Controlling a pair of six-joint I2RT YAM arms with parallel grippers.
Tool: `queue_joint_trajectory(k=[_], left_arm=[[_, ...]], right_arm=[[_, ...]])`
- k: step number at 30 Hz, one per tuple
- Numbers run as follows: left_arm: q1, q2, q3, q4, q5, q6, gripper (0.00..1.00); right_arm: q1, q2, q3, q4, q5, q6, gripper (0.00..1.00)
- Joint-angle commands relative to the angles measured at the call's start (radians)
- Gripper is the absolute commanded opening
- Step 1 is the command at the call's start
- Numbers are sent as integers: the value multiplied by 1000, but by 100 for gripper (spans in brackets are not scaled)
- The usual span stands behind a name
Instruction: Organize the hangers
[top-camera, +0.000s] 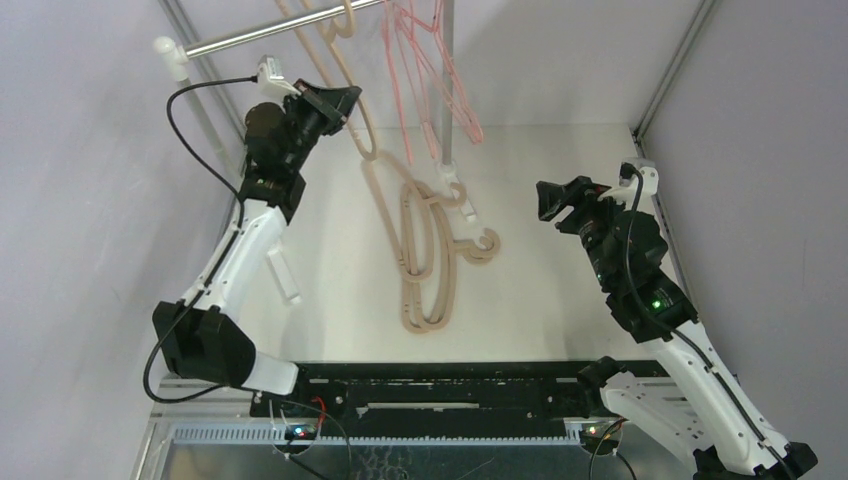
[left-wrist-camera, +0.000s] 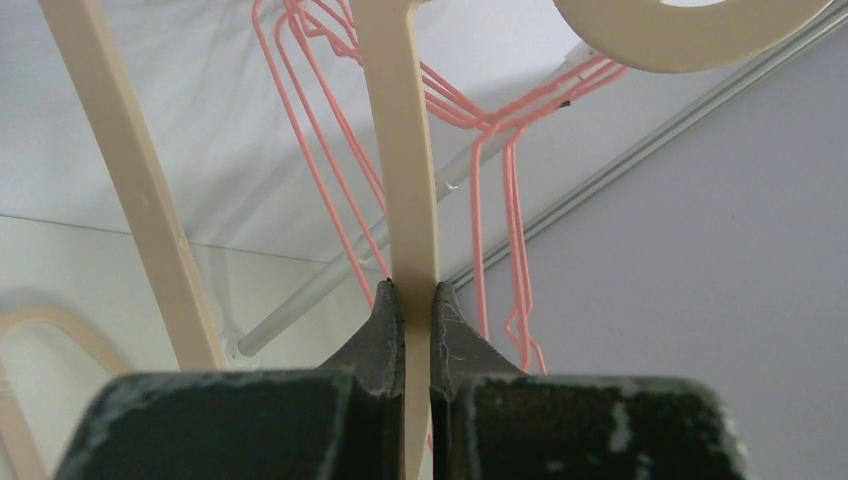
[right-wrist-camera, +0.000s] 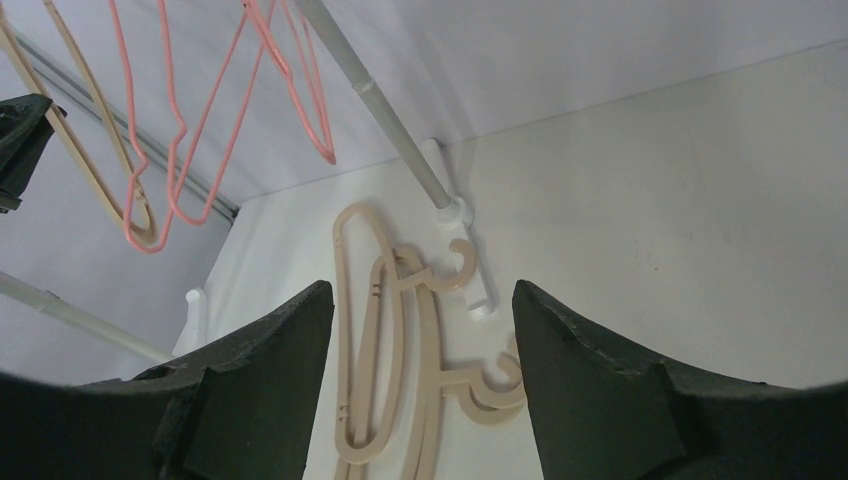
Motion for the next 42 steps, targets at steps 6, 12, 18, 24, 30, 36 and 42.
queue_joint_trajectory(k=[6,12,18,24,30,36,42], left_arm=[[8,98,130,-46,7,-79,0],[-6,190,235,-141,40,-64,4],[-40,236,320,-212,46,32,20],[-49,217,303,-210,93,68,43],[-49,100,187,-205,83,162,80],[-46,-87,8,-215,3,244,99],[-24,-309,-210,-200,-45,264,100]], right_arm=[[-10,-20,23,-11,27,-12,74],[-17,-31,15,-14,34,-13,74],[-24,-30,6,-13,34,-13,74],[-31,-28,-8,-7,26,-5,74],[-34,-28,-26,-2,17,5,76],[-34,-32,-38,-3,18,7,89],[-34,-37,-51,-7,27,7,89]])
